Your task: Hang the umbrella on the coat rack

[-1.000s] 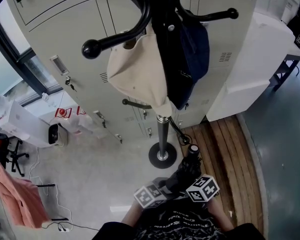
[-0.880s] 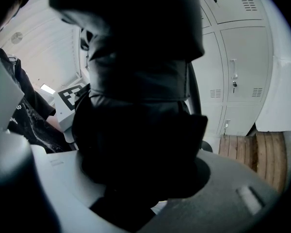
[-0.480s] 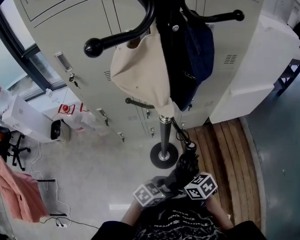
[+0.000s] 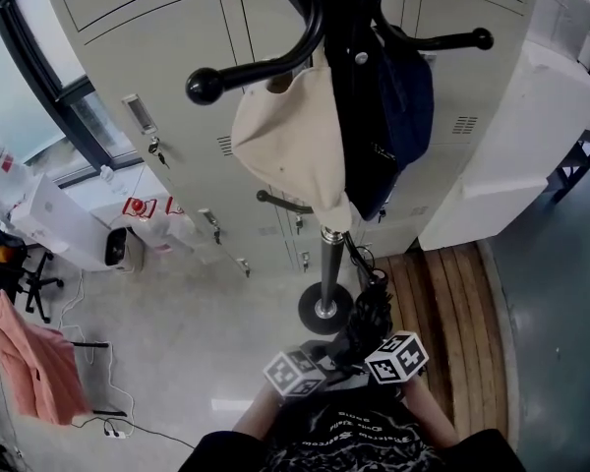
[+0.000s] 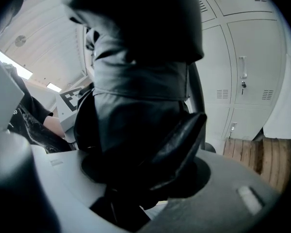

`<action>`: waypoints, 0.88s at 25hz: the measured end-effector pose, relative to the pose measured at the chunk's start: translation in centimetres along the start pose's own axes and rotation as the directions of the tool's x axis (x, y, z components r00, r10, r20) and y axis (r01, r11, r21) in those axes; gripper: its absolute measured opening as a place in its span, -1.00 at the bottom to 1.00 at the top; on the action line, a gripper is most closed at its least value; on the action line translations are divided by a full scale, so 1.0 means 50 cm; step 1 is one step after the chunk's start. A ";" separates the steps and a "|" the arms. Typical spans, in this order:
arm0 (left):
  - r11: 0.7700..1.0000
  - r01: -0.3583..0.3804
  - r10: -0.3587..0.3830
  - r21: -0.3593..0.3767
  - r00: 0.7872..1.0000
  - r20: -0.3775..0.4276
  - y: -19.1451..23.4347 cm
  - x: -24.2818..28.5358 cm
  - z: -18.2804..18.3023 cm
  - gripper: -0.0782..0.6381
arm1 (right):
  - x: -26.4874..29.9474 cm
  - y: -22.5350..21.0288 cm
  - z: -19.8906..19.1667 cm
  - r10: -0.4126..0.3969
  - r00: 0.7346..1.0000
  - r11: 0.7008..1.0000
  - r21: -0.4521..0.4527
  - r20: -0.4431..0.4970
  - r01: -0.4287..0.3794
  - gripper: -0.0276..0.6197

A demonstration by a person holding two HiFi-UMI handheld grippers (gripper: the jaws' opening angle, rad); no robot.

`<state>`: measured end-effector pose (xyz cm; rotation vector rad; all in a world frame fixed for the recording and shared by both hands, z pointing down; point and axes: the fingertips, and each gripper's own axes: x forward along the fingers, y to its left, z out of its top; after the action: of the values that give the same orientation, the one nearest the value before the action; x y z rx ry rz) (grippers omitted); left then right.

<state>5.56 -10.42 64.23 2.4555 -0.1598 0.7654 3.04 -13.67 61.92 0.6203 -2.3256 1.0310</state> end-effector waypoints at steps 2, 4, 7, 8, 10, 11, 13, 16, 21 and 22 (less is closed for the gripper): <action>1.000 0.001 -0.001 -0.009 1.000 0.002 0.006 0.002 0.003 0.01 | 0.003 -0.007 0.001 0.003 1.000 1.000 0.007 -0.002 -0.003 -0.04; 1.000 -0.004 0.004 -0.021 1.000 0.005 0.011 0.006 0.002 0.01 | 0.007 -0.013 0.002 0.011 1.000 1.000 0.002 -0.008 -0.011 -0.04; 0.999 -0.015 0.016 -0.047 1.000 0.013 0.022 0.012 -0.003 0.01 | 0.014 -0.022 0.000 0.032 0.999 0.999 -0.001 -0.023 -0.032 -0.03; 0.998 -0.016 0.017 -0.059 1.000 0.018 0.026 0.013 -0.005 0.01 | 0.018 -0.024 -0.001 0.036 0.999 0.999 0.002 -0.027 -0.036 -0.03; 0.997 -0.022 0.024 -0.079 1.000 0.018 0.035 0.014 -0.012 0.01 | 0.026 -0.027 -0.002 0.042 0.998 0.999 0.005 -0.038 -0.042 -0.03; 0.996 -0.027 0.028 -0.088 0.999 0.015 0.038 0.014 -0.014 0.01 | 0.029 -0.029 -0.003 0.045 0.998 0.999 0.004 -0.043 -0.045 -0.03; 0.994 -0.042 0.042 -0.101 0.999 0.006 0.046 0.015 -0.021 0.01 | 0.036 -0.033 -0.003 0.051 0.997 0.999 -0.001 -0.050 -0.051 -0.03; 0.992 -0.059 0.060 -0.114 0.998 0.004 0.059 0.016 -0.024 0.01 | 0.051 -0.040 -0.002 0.056 0.997 0.998 -0.009 -0.059 -0.057 -0.03; 0.988 -0.084 0.085 -0.128 0.996 0.001 0.072 0.022 -0.025 0.01 | 0.065 -0.053 -0.005 0.057 0.994 0.998 -0.031 -0.097 -0.060 -0.02; 0.988 -0.092 0.091 -0.124 0.996 -0.012 0.073 0.026 -0.029 0.01 | 0.067 -0.057 -0.008 0.056 0.993 0.998 -0.036 -0.106 -0.060 -0.02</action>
<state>4.96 -12.62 67.64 2.3405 -0.3107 0.7779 2.27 -15.73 65.74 0.4749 -2.2785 1.0160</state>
